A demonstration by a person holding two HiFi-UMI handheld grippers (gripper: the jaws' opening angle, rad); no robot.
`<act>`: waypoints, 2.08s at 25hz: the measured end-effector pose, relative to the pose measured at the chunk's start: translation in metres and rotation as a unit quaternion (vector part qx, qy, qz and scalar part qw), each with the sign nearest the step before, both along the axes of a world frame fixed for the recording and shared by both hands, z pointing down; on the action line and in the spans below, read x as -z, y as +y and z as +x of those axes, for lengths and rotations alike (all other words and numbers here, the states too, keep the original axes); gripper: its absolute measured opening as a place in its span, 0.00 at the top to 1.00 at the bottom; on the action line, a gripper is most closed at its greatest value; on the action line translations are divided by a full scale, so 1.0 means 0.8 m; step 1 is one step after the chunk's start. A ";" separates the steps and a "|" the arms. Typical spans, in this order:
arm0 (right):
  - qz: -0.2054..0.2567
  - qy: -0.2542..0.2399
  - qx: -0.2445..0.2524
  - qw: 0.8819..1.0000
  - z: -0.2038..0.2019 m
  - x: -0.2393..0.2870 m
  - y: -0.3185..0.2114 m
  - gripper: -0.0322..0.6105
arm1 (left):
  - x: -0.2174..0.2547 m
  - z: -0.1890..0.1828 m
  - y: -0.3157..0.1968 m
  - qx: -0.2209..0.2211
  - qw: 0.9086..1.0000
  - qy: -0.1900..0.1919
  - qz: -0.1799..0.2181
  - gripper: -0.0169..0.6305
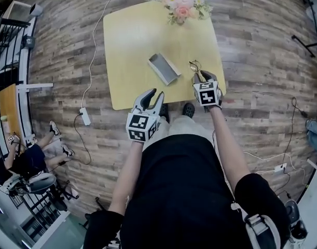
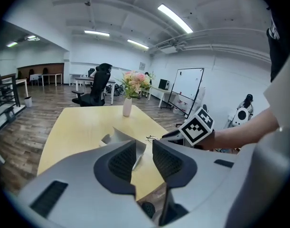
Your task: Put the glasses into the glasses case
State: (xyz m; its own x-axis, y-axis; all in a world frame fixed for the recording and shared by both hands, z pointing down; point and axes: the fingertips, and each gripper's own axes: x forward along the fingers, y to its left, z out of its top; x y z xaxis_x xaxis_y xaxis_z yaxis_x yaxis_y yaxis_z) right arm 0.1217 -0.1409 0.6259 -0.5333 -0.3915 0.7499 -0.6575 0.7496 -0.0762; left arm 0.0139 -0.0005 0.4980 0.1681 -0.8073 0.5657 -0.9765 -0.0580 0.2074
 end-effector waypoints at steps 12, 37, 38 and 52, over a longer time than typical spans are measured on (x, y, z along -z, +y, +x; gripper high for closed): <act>-0.013 0.014 0.008 1.000 -0.009 -0.040 -0.019 0.87 | -0.023 0.013 0.036 0.060 0.998 0.001 -0.023 0.79; 0.029 0.022 -0.038 0.999 -0.013 0.010 -0.007 0.93 | -0.008 -0.041 0.020 -0.005 1.000 0.008 0.007 0.79; 0.035 0.020 -0.037 0.999 -0.018 0.019 -0.003 0.93 | -0.007 -0.046 0.018 -0.012 1.000 0.009 0.009 0.79; 0.114 0.011 -0.022 0.993 -0.084 0.144 0.036 0.93 | 0.003 -0.090 -0.024 -0.109 0.993 0.036 0.033 0.79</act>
